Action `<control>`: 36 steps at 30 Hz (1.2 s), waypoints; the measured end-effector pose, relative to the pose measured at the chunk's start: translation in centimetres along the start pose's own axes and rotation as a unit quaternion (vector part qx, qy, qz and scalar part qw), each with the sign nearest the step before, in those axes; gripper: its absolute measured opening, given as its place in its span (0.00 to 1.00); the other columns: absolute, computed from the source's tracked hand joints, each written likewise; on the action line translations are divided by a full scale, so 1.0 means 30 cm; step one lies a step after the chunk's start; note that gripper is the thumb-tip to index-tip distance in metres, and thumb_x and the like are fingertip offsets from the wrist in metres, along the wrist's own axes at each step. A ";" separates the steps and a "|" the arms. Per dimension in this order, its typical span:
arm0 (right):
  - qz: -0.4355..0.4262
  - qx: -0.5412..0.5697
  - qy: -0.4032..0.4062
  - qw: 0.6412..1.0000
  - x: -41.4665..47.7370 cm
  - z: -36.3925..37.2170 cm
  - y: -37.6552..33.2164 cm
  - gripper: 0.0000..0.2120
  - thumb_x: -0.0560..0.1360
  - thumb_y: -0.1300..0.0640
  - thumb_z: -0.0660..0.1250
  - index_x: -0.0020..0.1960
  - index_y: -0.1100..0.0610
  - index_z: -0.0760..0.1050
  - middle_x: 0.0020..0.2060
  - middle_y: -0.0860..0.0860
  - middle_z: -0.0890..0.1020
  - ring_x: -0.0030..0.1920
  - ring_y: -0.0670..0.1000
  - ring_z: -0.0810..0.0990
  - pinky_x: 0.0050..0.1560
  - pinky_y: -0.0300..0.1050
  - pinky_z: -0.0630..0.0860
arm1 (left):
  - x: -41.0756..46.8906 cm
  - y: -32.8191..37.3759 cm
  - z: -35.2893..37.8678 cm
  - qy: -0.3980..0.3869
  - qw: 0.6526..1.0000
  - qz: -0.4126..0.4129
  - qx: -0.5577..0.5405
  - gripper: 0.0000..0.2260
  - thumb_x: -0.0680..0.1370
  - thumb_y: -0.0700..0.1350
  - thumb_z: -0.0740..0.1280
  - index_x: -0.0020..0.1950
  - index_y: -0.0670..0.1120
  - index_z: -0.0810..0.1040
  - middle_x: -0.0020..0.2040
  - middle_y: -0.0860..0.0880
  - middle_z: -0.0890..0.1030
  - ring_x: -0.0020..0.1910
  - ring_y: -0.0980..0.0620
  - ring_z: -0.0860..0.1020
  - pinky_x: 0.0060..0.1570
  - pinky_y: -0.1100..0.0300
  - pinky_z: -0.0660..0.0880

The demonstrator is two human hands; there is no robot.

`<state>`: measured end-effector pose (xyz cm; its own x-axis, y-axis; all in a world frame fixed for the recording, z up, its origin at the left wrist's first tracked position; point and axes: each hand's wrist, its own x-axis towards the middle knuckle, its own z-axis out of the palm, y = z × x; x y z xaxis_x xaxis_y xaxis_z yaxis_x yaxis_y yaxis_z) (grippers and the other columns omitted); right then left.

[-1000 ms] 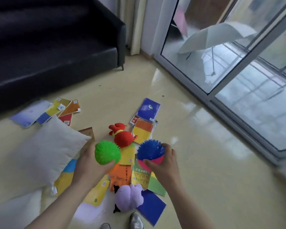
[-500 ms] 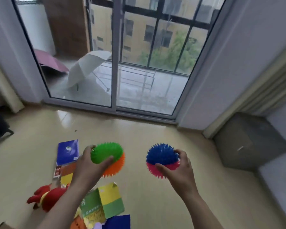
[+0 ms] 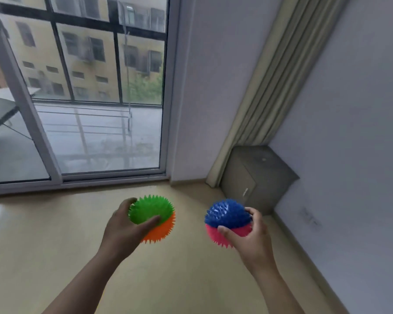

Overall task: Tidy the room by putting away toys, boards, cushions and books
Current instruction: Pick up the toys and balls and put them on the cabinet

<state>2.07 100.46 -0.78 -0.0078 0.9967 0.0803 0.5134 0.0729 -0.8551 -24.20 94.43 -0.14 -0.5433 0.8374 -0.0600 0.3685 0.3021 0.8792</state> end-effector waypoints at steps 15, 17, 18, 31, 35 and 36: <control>0.066 0.009 0.070 0.995 0.710 -0.178 0.283 0.38 0.60 0.44 0.80 0.65 0.46 0.66 0.58 0.45 0.76 0.56 0.46 0.76 0.59 0.49 0.76 | 0.639 0.329 0.619 -0.103 0.993 0.055 0.018 0.31 0.65 0.55 0.78 0.65 0.51 0.73 0.54 0.48 0.79 0.50 0.47 0.77 0.46 0.57 0.70; 0.083 -0.003 0.078 0.993 0.788 -0.184 0.283 0.38 0.60 0.43 0.79 0.65 0.46 0.66 0.58 0.45 0.75 0.57 0.46 0.76 0.59 0.50 0.75 | 0.747 0.374 0.671 -0.127 0.989 0.060 0.037 0.33 0.63 0.59 0.77 0.64 0.52 0.73 0.54 0.47 0.79 0.51 0.46 0.77 0.46 0.57 0.70; 0.093 -0.005 0.088 0.992 0.841 -0.187 0.286 0.38 0.60 0.44 0.79 0.65 0.46 0.66 0.58 0.46 0.75 0.57 0.47 0.76 0.59 0.50 0.76 | 0.820 0.406 0.709 -0.141 0.987 0.065 0.047 0.35 0.61 0.62 0.75 0.64 0.52 0.73 0.54 0.47 0.78 0.52 0.46 0.77 0.46 0.57 0.70; 0.182 -0.019 0.083 0.980 1.399 -0.320 0.535 0.34 0.62 0.48 0.79 0.64 0.45 0.67 0.58 0.46 0.75 0.54 0.45 0.77 0.54 0.42 0.76 | 1.301 0.616 1.327 -0.243 0.962 0.061 0.107 0.34 0.65 0.55 0.77 0.68 0.51 0.69 0.59 0.44 0.75 0.51 0.47 0.74 0.45 0.57 0.69; 0.195 -0.022 0.075 0.978 1.663 -0.437 0.679 0.32 0.62 0.49 0.79 0.62 0.46 0.69 0.56 0.45 0.77 0.52 0.43 0.78 0.51 0.40 0.77 | 1.418 0.725 1.591 -0.243 0.962 0.038 0.118 0.33 0.67 0.54 0.77 0.67 0.47 0.68 0.54 0.46 0.74 0.48 0.48 0.71 0.41 0.57 0.66; 0.200 -0.023 0.068 0.977 1.734 -0.473 0.715 0.30 0.62 0.51 0.79 0.59 0.44 0.69 0.55 0.44 0.77 0.51 0.41 0.78 0.48 0.37 0.76 | 1.453 0.758 1.661 -0.249 0.960 0.028 0.125 0.33 0.67 0.54 0.76 0.67 0.47 0.67 0.53 0.47 0.73 0.48 0.48 0.71 0.39 0.57 0.66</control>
<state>24.85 153.39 -7.66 0.3144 0.9311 -0.1848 0.4906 -0.3261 -0.8081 -1.90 160.50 -6.31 -0.1118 0.9510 -0.2884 0.5898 0.2970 0.7509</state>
